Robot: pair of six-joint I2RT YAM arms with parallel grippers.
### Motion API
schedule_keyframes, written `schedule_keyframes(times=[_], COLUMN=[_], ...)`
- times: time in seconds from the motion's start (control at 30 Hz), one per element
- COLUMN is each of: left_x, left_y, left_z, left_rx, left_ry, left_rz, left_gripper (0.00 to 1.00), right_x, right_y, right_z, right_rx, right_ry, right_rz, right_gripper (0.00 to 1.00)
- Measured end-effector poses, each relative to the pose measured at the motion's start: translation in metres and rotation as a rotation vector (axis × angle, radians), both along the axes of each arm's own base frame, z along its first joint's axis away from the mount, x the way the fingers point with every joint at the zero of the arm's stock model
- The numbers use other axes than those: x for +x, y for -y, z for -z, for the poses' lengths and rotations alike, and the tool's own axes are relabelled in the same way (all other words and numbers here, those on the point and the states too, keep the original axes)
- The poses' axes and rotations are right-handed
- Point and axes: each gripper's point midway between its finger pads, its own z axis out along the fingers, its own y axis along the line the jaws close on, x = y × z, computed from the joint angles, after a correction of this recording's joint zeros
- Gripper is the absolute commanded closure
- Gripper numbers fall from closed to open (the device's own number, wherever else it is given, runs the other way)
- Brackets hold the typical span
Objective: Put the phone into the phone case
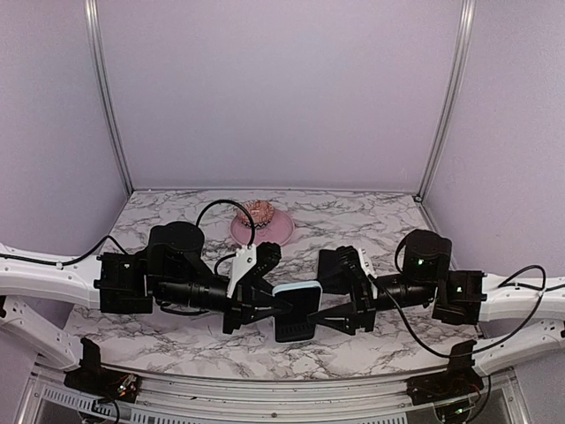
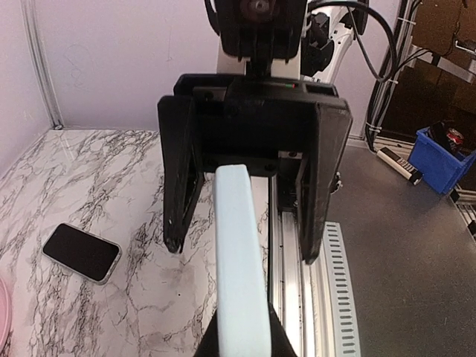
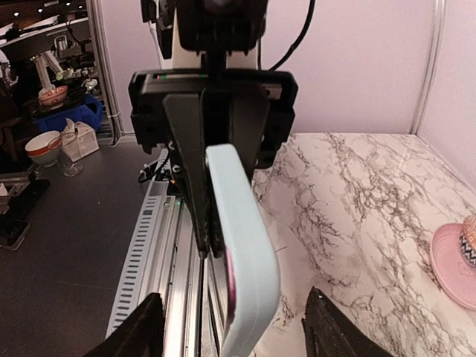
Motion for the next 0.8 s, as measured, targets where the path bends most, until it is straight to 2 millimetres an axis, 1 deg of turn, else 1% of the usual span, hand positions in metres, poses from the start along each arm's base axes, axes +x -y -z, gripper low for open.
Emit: schedule_keyframes(times=[0.03,0.07,0.1,0.17,0.23,0.27,0.3,0.33,0.37,0.43,0.5,0.6,0.77,0.8], left_x=[0.0,0.0,0.0,0.0,0.001,0.0,-0.001,-0.001,-0.002,-0.002,-0.002,0.001,0.006,0.006], left_y=[0.0,0.0,0.0,0.0,0.0,-0.001,-0.002,-0.002,-0.003,-0.003,-0.004,-0.005,-0.007,-0.007], left_z=[0.0,0.0,0.0,0.0,-0.001,-0.001,-0.002,-0.003,-0.004,-0.008,-0.016,-0.022,-0.009,-0.008], left_rx=[-0.001,-0.001,-0.001,-0.001,-0.002,-0.003,-0.003,-0.006,-0.008,-0.019,-0.044,-0.067,-0.045,-0.043], left_ry=[-0.002,-0.004,-0.007,-0.011,-0.013,-0.008,-0.006,-0.006,-0.005,-0.009,-0.008,0.003,0.004,0.003], left_rz=[-0.001,-0.001,-0.001,-0.002,-0.007,-0.004,0.002,0.005,0.005,0.003,0.0,-0.017,-0.048,-0.047], left_gripper=[1.0,1.0,1.0,1.0,1.0,1.0,0.93,0.79,0.71,0.62,0.59,0.59,0.61,0.64], right_x=[0.001,0.003,0.004,0.005,0.003,0.001,-0.001,-0.002,-0.004,-0.004,-0.002,-0.001,-0.002,-0.002], right_y=[-0.002,-0.003,-0.005,-0.008,-0.009,-0.009,-0.009,-0.01,-0.01,-0.01,-0.01,-0.008,-0.007,-0.007], right_z=[0.009,0.015,0.021,0.027,0.028,0.028,0.028,0.026,0.024,0.021,0.019,0.01,-0.014,-0.017], right_rx=[-0.02,-0.037,-0.052,-0.065,-0.067,-0.064,-0.063,-0.059,-0.056,-0.056,-0.06,-0.05,0.001,0.006], right_ry=[-0.017,-0.026,-0.041,-0.049,-0.051,-0.058,-0.07,-0.063,-0.063,-0.058,-0.053,-0.04,-0.008,-0.006], right_rz=[0.003,0.005,0.008,0.005,-0.005,-0.021,-0.028,-0.038,-0.048,-0.052,-0.048,-0.044,-0.05,-0.051], right_gripper=[0.56,0.68,0.75,0.88,1.0,1.0,1.0,1.0,1.0,1.0,1.0,1.0,1.0,1.0])
